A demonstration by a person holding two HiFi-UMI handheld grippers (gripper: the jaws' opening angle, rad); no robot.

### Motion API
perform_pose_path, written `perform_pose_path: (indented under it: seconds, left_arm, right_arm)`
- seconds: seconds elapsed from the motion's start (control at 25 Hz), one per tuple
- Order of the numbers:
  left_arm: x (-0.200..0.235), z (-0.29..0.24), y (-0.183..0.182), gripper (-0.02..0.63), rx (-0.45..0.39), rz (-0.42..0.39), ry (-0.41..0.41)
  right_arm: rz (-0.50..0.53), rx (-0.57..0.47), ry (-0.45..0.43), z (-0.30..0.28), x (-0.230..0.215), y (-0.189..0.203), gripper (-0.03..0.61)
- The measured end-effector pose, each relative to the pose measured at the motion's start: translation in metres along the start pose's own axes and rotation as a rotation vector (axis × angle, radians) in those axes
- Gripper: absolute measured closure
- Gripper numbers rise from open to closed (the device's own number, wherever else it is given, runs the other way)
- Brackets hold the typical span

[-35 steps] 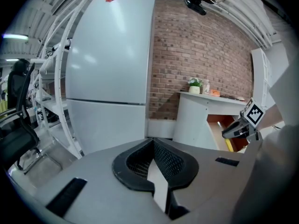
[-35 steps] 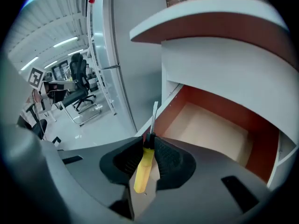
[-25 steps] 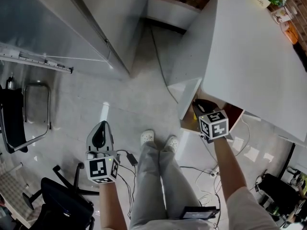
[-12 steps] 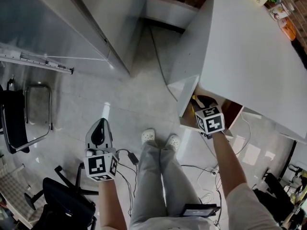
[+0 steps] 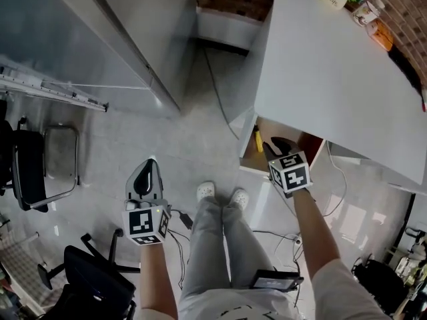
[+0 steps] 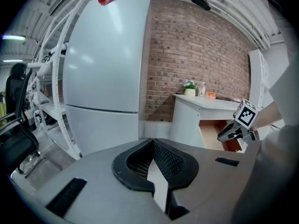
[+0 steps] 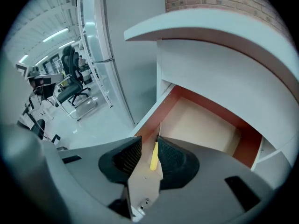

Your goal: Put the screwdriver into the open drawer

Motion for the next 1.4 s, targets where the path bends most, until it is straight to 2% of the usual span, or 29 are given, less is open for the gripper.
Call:
perform_pose_path:
  seconds: [0.24,0.68,0.92,1.16,1.4]
  left_arm:
    - [-0.021,0.028,-0.024,0.601,-0.026,-0.017,0.029]
    - [-0.064,0.068,-0.098,0.601,-0.107,-0.087,0.08]
    - [-0.084,0.085,-0.129,0.601,-0.157,-0.116,0.11]
    - [-0.099,0.104,-0.151,0.601,-0.193,-0.14,0.134]
    - [-0.109,0.113,-0.183,0.601,-0.261,-0.187,0.165]
  right_arm:
    - [-0.019,-0.029,0.005,0.052,0.007,0.006,0.5]
    - [0.031,-0.136,-0.007,0.155,0.017,-0.002,0.5]
    - [0.008,-0.21,0.014,0.203,0.016,-0.011,0.5]
    - [-0.015,-0.274,0.023,0.256,0.014,-0.003,0.503]
    - [-0.016,-0.381,0.063,0.307,0.012,-0.013,0.551]
Point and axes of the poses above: the fingertips, and each gripper's own axes: z backward along the fingers, x to its left, y out of its underside, the point moved 6 cm from there along z, backward along the fingers, and after that the axes turned 9 degrees about x, right-handed, at the moved point
